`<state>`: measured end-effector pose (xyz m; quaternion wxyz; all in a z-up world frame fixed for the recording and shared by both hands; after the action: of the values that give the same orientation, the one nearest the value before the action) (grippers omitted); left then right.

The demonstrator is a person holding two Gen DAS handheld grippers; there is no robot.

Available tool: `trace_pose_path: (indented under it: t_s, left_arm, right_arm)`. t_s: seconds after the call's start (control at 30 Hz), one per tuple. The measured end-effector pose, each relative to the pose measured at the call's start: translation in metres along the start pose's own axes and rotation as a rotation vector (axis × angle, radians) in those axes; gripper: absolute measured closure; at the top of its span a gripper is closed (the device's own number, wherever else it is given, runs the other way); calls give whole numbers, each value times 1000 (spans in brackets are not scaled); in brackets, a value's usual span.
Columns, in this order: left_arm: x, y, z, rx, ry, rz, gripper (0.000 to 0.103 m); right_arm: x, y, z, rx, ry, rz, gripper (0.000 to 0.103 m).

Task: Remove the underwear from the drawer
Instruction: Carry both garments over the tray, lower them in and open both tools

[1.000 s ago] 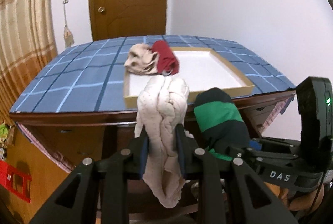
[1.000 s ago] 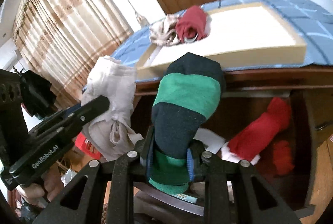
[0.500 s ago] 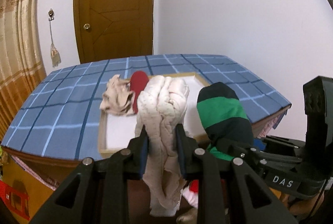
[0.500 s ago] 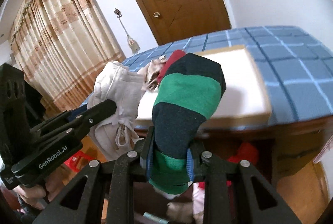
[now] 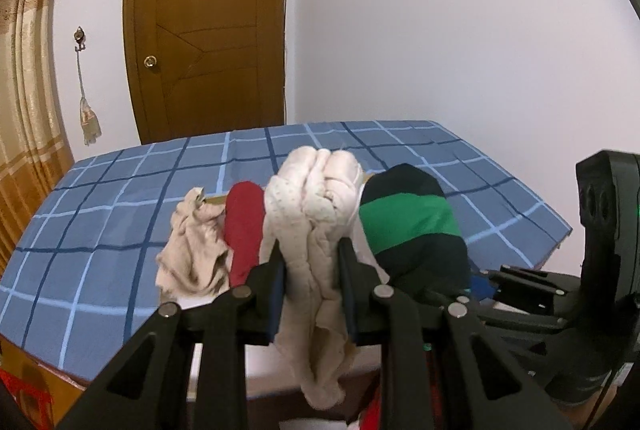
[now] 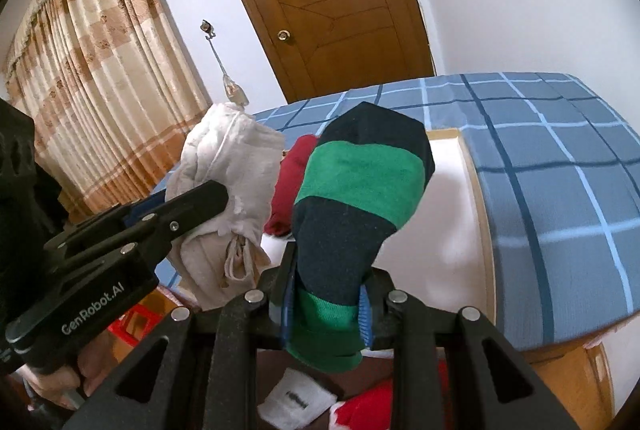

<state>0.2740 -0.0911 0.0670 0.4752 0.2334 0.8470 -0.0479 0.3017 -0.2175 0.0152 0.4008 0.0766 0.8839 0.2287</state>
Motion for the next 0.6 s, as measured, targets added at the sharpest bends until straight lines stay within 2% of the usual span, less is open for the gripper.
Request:
trace_pose_path:
  t_s: [0.43, 0.6]
  left_arm:
    - [-26, 19, 63, -27, 30, -32, 81]
    - [-28, 28, 91, -31, 66, -59, 81]
  right_arm:
    - [-40, -13, 51, 57, 35, -8, 75]
    - [-52, -17, 72, 96, 58, -36, 75]
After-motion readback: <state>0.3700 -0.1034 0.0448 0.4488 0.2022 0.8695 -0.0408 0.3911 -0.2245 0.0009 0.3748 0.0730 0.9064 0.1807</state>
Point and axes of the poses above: each gripper's, at about its wrist camera, not at the fingertips, and z roughly the way its jaws point, y to its left, x to its underside, the point moved 6 cm from there along z, roughly the way its jaws point, and after that the axes turned 13 degrees about z, right-handed, at the moved point
